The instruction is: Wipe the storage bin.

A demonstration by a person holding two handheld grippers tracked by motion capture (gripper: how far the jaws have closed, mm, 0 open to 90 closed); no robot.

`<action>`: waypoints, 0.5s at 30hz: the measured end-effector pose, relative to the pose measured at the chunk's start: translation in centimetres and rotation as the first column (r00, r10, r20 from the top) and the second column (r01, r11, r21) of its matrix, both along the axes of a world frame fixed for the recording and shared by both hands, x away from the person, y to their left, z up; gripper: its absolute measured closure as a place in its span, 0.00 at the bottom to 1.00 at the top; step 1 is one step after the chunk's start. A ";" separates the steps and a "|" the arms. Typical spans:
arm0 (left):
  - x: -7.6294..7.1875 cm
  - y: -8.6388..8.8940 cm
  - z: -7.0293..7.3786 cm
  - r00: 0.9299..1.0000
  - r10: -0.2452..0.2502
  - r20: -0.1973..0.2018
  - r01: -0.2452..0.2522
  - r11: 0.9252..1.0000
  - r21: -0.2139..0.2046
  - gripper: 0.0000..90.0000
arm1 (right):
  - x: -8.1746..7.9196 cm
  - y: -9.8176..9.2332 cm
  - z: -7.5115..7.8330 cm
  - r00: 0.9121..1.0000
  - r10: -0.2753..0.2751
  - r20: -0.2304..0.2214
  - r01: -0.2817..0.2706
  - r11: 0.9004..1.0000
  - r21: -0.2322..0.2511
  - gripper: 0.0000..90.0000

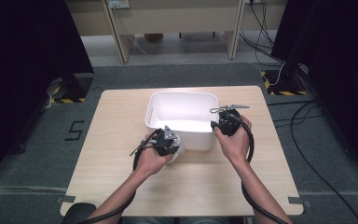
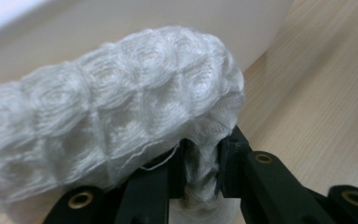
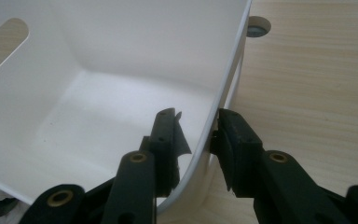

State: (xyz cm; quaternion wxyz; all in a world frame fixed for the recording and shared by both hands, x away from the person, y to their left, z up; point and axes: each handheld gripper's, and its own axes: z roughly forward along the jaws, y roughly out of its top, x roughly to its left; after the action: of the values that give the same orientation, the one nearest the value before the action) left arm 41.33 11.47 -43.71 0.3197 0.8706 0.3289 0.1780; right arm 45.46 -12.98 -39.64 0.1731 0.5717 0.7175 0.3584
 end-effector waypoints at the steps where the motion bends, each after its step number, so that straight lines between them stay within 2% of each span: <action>1: 0.0 0.0 0.1 1.000 -0.001 0.002 0.001 1.000 -0.002 0.85 | 0.0 0.0 0.0 1.000 0.000 0.000 0.000 1.000 -0.001 0.76; 15: -0.3 0.2 1.5 1.000 0.001 0.024 -0.001 1.000 -0.010 0.85 | 0.0 0.0 0.0 1.000 0.002 0.002 -0.002 1.000 -0.003 0.76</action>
State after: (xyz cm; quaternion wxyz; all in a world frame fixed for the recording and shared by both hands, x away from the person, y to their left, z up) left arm 41.06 11.67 -42.20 0.3279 0.8667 0.3263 0.1870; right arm 45.48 -12.97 -39.63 0.1743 0.5704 0.7185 0.3578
